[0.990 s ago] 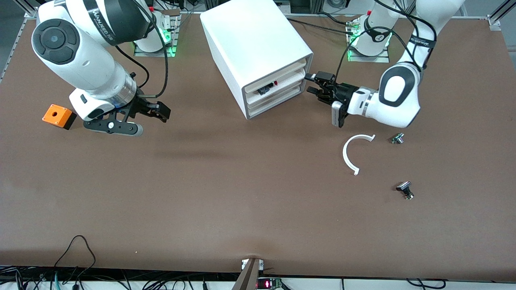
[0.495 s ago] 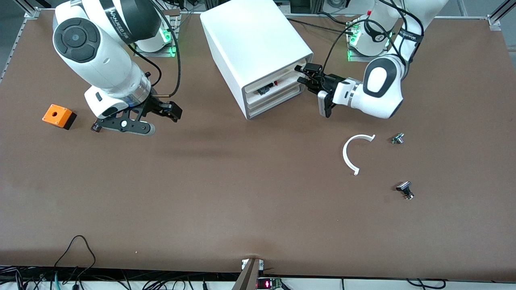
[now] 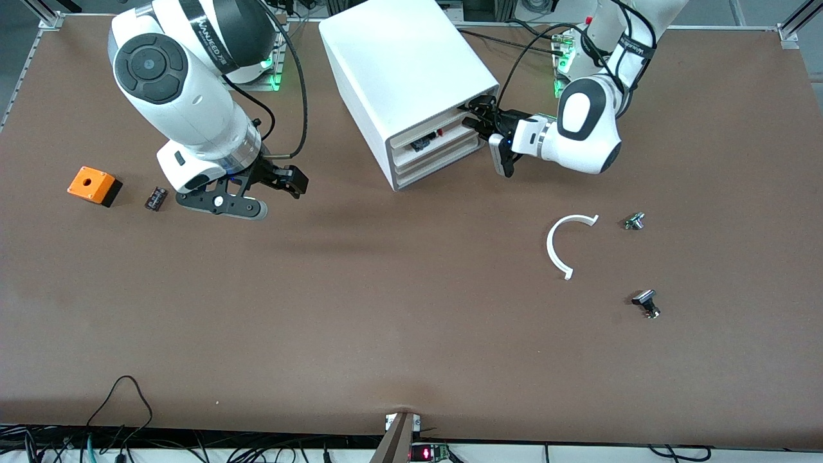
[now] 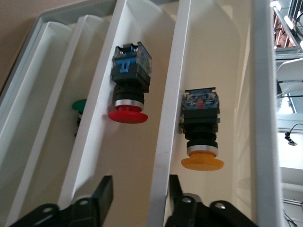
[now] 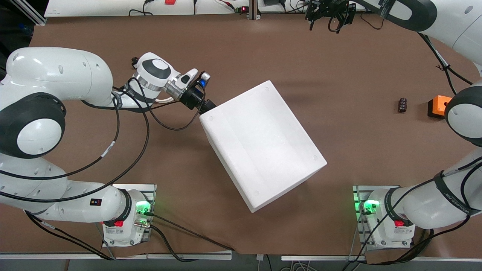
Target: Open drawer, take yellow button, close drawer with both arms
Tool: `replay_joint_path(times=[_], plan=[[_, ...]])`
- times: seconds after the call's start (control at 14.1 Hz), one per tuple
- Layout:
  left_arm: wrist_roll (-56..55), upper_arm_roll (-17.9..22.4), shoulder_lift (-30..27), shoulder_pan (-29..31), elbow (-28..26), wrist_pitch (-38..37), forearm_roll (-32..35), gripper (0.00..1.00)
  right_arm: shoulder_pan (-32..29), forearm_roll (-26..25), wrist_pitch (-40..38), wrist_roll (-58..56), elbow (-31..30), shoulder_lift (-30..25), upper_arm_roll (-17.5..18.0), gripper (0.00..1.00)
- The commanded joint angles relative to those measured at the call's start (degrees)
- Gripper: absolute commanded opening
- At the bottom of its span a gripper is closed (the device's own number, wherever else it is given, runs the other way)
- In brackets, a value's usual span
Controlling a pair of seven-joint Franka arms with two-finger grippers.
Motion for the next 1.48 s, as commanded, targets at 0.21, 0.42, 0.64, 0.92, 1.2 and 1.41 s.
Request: replay_joint_path(times=[0.21,0.42,0.64,0.92,1.2,1.41], plan=[[1.78,-1.05,-1.97,1.9,-1.27,1.19,-1.13,0.0,1.26,0.14,-1.05,1.8,4.25,2.95,-0.24,1.0],[1.08,-0.79,-0.92,4.71,0.4,1.18,-0.34,0.0,3.19,0.14,-0.79,6.19,4.88,4.01,-0.24,1.0],[1.17,-0.61,2.24,7.96,2.33,1.18,0.98,0.0,4.95,0.23,-0.79,10.23,7.06,5.41,-0.24,1.0],[1.17,-0.61,8.47,13.49,8.91,1.01,6.51,0.0,9.24,0.14,-0.7,17.6,12.42,9.36,-0.24,1.0],[1.17,-0.61,11.3,15.52,12.88,0.83,9.6,0.89,14.35,0.23,-0.52,30.87,20.85,15.51,-0.24,1.0],[0.99,-0.61,11.13,15.88,12.88,-0.48,9.77,0.99,17.77,0.14,6.74,42.98,22.54,18.42,-0.33,1.0]])
